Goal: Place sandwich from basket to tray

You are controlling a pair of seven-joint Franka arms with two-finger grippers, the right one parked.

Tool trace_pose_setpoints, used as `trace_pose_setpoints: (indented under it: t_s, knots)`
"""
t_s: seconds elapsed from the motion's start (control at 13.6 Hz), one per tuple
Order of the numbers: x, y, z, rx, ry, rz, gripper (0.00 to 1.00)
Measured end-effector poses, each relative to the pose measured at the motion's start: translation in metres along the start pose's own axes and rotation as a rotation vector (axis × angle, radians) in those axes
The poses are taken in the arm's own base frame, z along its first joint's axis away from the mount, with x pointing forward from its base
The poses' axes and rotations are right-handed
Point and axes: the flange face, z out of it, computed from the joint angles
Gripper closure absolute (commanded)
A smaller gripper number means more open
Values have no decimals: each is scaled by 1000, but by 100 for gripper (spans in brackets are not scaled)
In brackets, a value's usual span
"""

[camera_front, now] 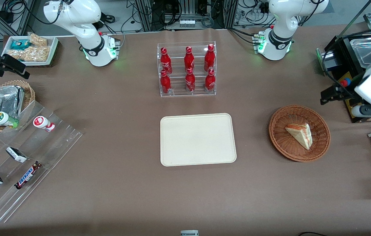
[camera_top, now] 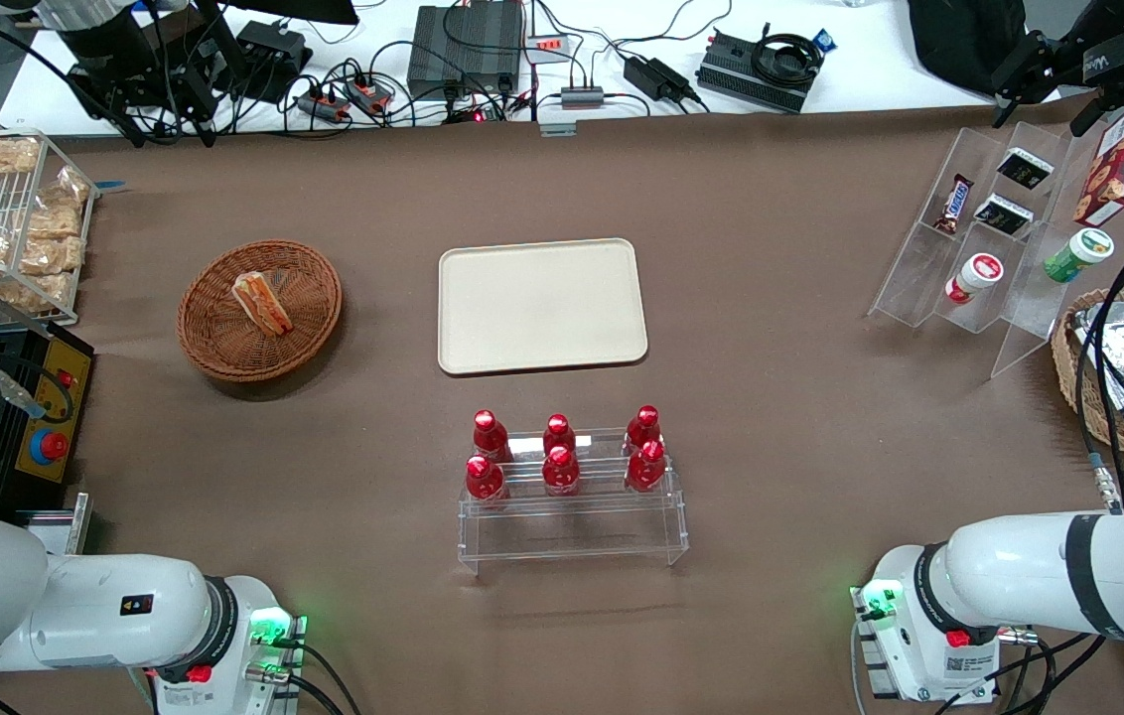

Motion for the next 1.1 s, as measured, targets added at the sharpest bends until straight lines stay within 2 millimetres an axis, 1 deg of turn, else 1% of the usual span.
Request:
trace_pose_setpoints:
  t_s: [0.07, 0.22, 0.37, 0.51, 0.66, 0.81, 0.95, 1.1]
  knots:
    - [9, -14, 21, 0, -25, -23, 0]
    - [24, -32, 74, -3, -53, -52, 0]
    - [28, -41, 127, -6, -61, -67, 0]
    - [24, -41, 167, -5, -63, -101, 0]
    - [17, -40, 197, -2, -52, -191, 0]
    - [9, -39, 219, 0, -33, -314, 0]
    - [0, -38, 237, -5, 5, -501, 0]
    - [-5, -37, 249, -17, 41, -721, 0]
